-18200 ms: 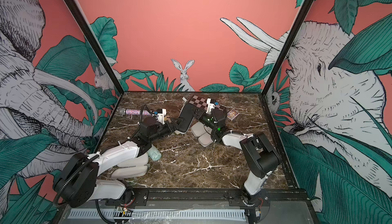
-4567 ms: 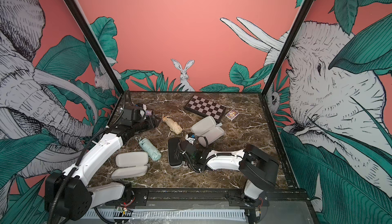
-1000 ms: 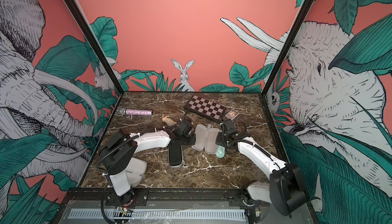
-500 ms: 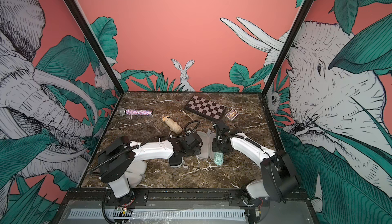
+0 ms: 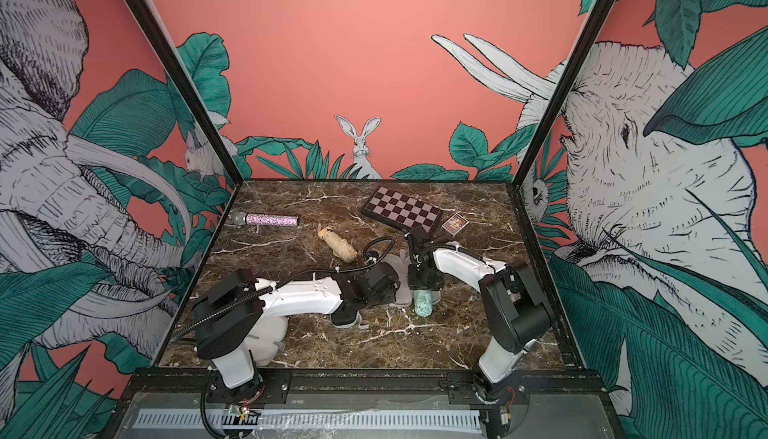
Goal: Put umbrellas into zippered umbrella sleeves
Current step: Place the umbrella in the umbrella sleeve.
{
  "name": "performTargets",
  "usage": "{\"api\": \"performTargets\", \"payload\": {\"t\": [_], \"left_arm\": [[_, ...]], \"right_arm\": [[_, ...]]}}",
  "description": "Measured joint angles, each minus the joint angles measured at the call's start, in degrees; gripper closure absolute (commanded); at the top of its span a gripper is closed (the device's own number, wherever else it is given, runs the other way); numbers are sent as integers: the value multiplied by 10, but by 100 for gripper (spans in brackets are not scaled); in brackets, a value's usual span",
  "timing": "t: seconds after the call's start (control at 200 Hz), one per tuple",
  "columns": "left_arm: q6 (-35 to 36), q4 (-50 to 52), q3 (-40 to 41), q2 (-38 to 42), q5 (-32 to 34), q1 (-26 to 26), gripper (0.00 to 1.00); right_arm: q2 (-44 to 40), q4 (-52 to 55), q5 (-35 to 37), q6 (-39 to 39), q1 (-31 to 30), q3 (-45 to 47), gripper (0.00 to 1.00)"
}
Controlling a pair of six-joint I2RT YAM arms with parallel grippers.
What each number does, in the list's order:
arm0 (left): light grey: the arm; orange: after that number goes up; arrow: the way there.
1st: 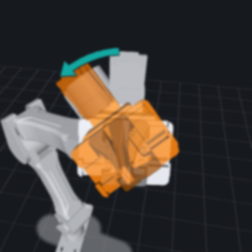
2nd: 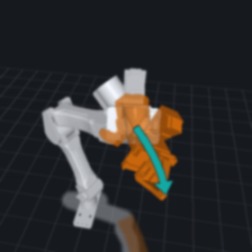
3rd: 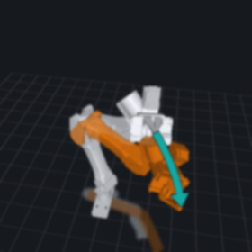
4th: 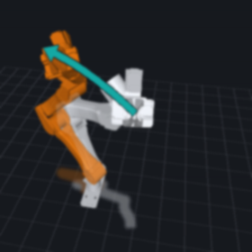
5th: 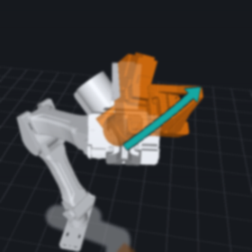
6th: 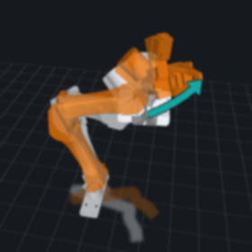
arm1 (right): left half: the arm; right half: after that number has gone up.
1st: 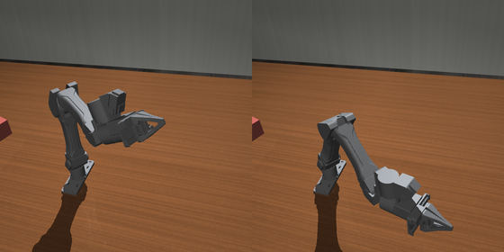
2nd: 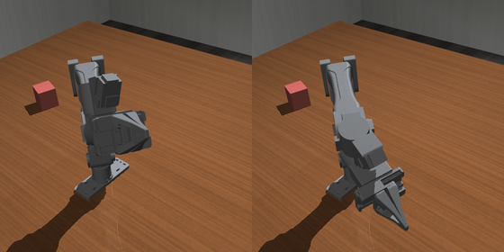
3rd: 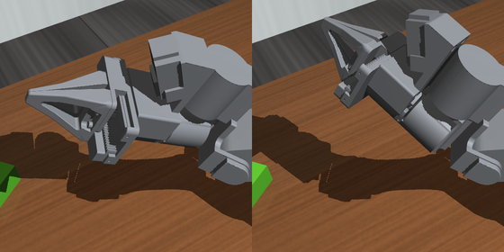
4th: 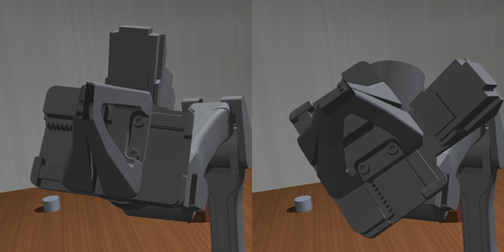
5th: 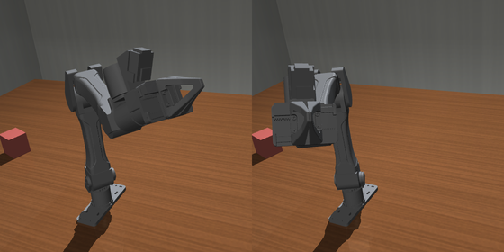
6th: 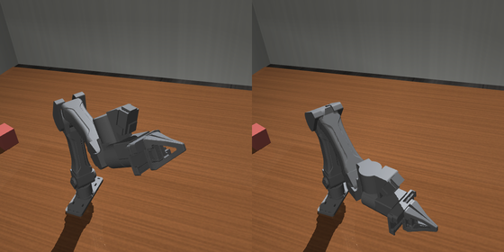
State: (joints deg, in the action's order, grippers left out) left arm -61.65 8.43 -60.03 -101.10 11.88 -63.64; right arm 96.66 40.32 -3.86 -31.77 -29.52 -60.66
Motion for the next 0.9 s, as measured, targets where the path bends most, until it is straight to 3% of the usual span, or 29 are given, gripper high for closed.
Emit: {"api": "performTargets", "payload": {"t": [0.15,0.28,0.55,0.735,0.895], "left_arm": [[11,4,-3,0,-7,-2,94],[13,7,-3,0,-14,-8,94],[14,7,-3,0,-16,-9,94],[15,7,-3,0,-16,-9,94],[20,6,-3,0,-16,-9,94]], "right_arm": [[5,19,15,23,-1,-16,31],[-49,45,24,38,-1,-18,27],[-202,73,27,2,-23,61,35],[-172,66,17,-30,-53,95,40],[-118,49,30,-37,-51,84,51]]}}
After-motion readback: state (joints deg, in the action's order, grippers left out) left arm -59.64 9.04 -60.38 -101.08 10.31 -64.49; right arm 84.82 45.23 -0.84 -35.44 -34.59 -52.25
